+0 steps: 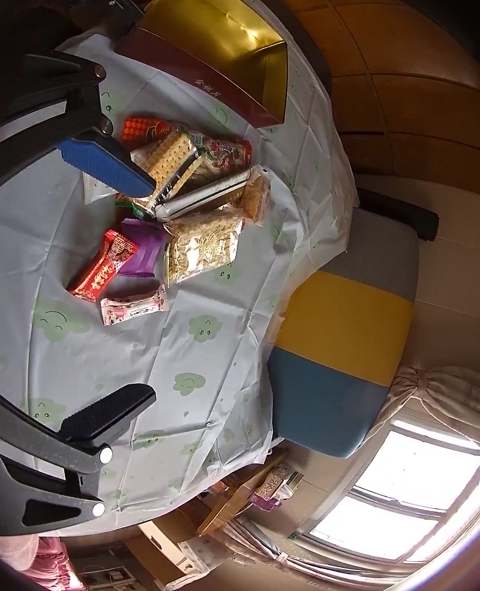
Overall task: Organize snacks
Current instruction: 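Move the left tool toward the saltine cracker pack in the snack pile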
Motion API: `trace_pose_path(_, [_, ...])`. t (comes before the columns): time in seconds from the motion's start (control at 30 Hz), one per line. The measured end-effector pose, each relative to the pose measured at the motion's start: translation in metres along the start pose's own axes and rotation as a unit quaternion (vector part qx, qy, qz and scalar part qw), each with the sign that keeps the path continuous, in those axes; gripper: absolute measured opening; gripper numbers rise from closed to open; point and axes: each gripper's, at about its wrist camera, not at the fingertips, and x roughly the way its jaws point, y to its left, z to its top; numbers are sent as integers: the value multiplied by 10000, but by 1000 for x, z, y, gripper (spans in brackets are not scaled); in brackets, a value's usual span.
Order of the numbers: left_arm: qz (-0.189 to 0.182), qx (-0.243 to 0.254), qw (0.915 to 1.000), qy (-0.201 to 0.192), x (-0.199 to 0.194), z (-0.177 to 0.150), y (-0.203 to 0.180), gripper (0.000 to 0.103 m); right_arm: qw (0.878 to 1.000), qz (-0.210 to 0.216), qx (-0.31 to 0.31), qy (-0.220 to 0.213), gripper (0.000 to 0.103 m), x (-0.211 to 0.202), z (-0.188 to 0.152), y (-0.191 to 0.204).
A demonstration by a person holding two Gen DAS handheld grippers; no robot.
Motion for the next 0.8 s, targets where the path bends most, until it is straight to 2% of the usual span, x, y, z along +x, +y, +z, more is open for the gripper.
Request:
trace_pose_path(0.17, [16, 13, 10000, 3, 0, 0, 0, 102, 9999, 7, -148, -64, 102, 15, 4, -21])
trace_pose_path(0.3, [28, 53, 10000, 25, 0, -1, -2, 102, 9998, -183, 45, -46, 102, 32, 2, -50])
trace_pose_path(0.37, [42, 84, 9999, 44, 1, -1, -3, 102, 9992, -104, 374, 132, 102, 44, -5, -65])
trace_pose_path(0.43, [21, 94, 9999, 69, 2, -1, -5, 102, 9967, -44, 625, 523, 102, 56, -9, -78])
trace_pose_path(0.5, [18, 138, 9999, 79, 2, -1, -8, 102, 9951, 49, 816, 557, 102, 59, -9, -87])
trace_pose_path(0.6, [0, 187, 9998, 98, 3, -1, -11, 102, 9921, 145, 1030, 705, 102, 61, -11, -92])
trace_pose_path(0.8, [-56, 284, 9995, 116, 2, 0, -19, 102, 9910, 253, 1198, 535, 102, 62, -9, -90])
